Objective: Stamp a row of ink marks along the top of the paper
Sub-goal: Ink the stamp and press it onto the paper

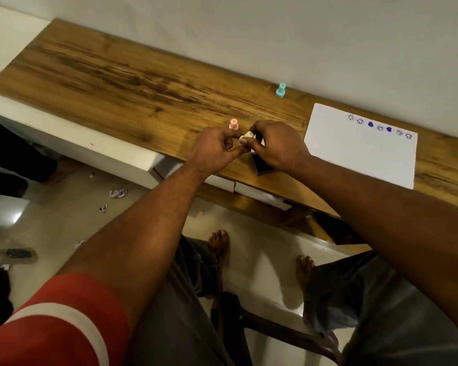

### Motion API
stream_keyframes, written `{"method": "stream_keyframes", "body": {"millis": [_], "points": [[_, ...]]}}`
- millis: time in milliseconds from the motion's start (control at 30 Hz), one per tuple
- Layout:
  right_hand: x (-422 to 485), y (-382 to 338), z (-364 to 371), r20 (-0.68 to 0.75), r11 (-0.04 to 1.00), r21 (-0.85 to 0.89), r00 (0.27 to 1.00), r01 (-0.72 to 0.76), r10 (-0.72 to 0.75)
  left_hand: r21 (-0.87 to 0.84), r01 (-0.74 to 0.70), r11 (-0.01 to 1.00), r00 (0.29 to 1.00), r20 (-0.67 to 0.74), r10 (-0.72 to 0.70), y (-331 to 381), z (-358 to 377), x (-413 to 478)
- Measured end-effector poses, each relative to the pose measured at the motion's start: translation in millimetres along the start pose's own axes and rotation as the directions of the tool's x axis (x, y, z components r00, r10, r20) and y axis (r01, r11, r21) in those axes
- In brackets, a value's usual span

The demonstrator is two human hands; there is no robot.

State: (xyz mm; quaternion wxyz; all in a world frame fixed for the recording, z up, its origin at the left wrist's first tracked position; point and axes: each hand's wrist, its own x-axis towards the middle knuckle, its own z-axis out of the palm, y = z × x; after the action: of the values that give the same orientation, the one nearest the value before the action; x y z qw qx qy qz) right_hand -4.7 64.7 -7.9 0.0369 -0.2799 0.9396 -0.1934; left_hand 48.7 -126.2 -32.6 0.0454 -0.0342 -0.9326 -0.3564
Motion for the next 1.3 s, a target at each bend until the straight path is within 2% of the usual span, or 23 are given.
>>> {"method": "stream_keyframes", "body": {"millis": [100,233,400,567,733,1033,1300], "points": [[2,2,-1,0.082,0.987,-0.154,0.996,0.042,-0.029,-0.017,0.01,1.0,1.0,-0.018,-0.01,-3,4,0],[8,3,-1,0.138,0.972,-0.222,0.99,0.071,-0.041,-0.027,0.02,0.999,1.0,0.003,-0.02,-4,9,3],[16,12,-3,0.295,0.967,-0.195,0.95,0.164,-0.102,-0.06,0.063,0.996,0.996,0.065,-0.059,-12,19,5],[11,22,-15,0.381,0.919,-0.229,0.898,0.321,-0.219,-0.035,0.075,0.997,0.986,0.154,-0.069,-17,24,3],[-5,39,-28,0.457,0.847,-0.375,0.87,0.376,-0.184,0.094,0.075,0.993,0.979,0.183,-0.091,-20,27,2],[-19,26,-17,0.479,0.807,-0.451,0.866,0.382,-0.143,0.088,0.119,0.989,0.974,0.186,-0.133,-11,23,2],[-25,1,-11,0.495,0.742,-0.56,0.867,0.37,-0.059,0.142,-0.04,0.989,0.973,0.232,0.007,3,25,0]]}}
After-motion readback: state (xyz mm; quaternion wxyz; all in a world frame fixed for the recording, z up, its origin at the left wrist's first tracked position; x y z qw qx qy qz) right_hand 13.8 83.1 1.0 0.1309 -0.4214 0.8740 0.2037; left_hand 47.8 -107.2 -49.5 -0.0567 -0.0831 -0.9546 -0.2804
